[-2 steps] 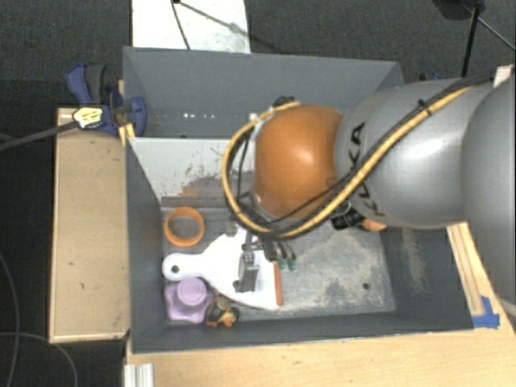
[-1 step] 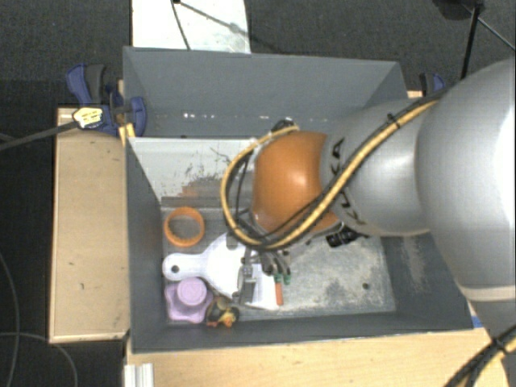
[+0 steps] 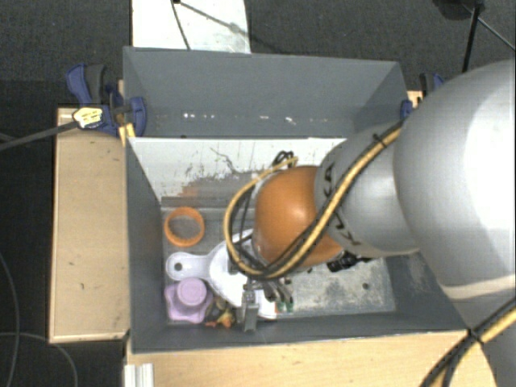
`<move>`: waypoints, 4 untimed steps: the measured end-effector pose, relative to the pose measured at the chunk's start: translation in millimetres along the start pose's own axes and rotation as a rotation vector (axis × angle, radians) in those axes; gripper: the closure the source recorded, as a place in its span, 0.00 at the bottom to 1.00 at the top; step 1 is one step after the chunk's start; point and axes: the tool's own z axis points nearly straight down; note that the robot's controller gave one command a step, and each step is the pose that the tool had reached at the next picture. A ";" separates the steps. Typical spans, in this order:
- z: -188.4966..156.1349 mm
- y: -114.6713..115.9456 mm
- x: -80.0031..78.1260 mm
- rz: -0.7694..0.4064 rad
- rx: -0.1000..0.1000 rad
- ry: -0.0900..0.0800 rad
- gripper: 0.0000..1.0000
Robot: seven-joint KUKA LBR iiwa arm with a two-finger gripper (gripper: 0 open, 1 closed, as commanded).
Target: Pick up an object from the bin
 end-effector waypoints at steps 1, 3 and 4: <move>13.1 -0.5 14.1 -0.051 -0.005 -0.031 1.00; -11.7 -9.0 -1.5 -0.120 0.000 -0.004 1.00; -34.9 -13.5 -12.7 -0.141 0.000 0.001 1.00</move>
Offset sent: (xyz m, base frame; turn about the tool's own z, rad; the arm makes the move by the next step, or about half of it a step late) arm 0.0000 0.0000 0.0000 0.0000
